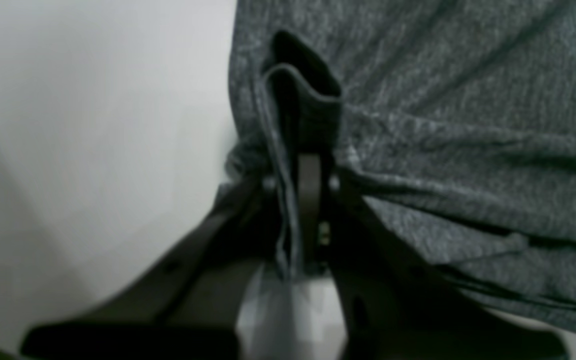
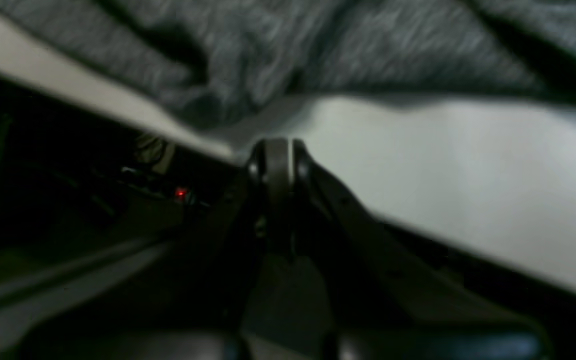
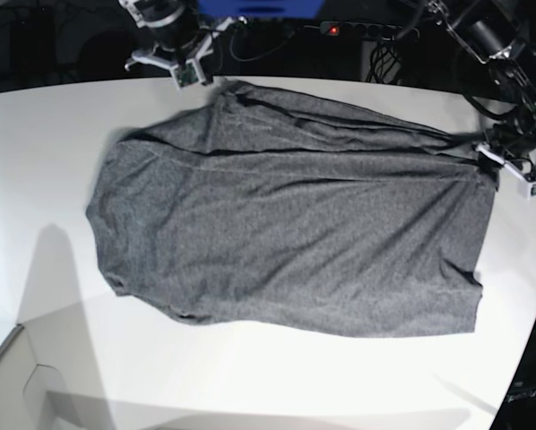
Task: Layout the t-shirt on the table in an organized manner, then fold the t-shirt properly
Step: 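Regrasp the shirt edge with both grippers and pull it taut, then release the shirt and move the right gripper to the hem corner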
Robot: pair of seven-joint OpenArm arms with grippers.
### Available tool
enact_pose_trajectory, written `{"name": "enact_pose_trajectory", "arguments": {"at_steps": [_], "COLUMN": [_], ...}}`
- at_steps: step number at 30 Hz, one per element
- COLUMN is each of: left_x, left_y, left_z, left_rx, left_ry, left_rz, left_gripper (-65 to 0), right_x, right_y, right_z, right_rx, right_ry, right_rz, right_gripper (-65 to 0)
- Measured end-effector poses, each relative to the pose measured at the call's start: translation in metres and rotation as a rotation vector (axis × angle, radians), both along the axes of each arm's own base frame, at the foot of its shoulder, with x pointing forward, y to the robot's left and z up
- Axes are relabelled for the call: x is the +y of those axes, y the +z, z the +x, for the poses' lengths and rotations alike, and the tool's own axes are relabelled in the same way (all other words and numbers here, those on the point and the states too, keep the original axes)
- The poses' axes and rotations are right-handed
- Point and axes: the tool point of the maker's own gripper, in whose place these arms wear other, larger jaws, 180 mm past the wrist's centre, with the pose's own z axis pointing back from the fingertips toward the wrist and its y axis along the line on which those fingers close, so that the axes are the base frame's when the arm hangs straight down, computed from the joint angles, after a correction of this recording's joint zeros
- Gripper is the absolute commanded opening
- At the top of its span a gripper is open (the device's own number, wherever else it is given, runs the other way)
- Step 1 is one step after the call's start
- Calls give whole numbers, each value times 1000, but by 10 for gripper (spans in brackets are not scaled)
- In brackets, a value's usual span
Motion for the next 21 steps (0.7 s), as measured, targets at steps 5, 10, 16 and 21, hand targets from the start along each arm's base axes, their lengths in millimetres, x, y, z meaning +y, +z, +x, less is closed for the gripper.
{"name": "enact_pose_trajectory", "arguments": {"at_steps": [5, 10, 16, 21], "left_x": [2, 7, 13, 20], "left_y": [0, 0, 2, 4], "left_z": [-7, -11, -13, -15], "left_rx": [-14, -3, 12, 24], "left_ry": [5, 4, -1, -1], "left_rz": [-15, -16, 0, 23], "left_gripper": [-649, -646, -645, -573], "right_x": [1, 1, 1, -5], "right_y": [0, 0, 1, 13], "right_z": [-5, -7, -5, 8], "right_rx": [3, 6, 0, -47], "right_ry": [0, -1, -1, 15], "right_rz": [5, 6, 5, -9], "right_gripper": [-650, -650, -650, -650]}}
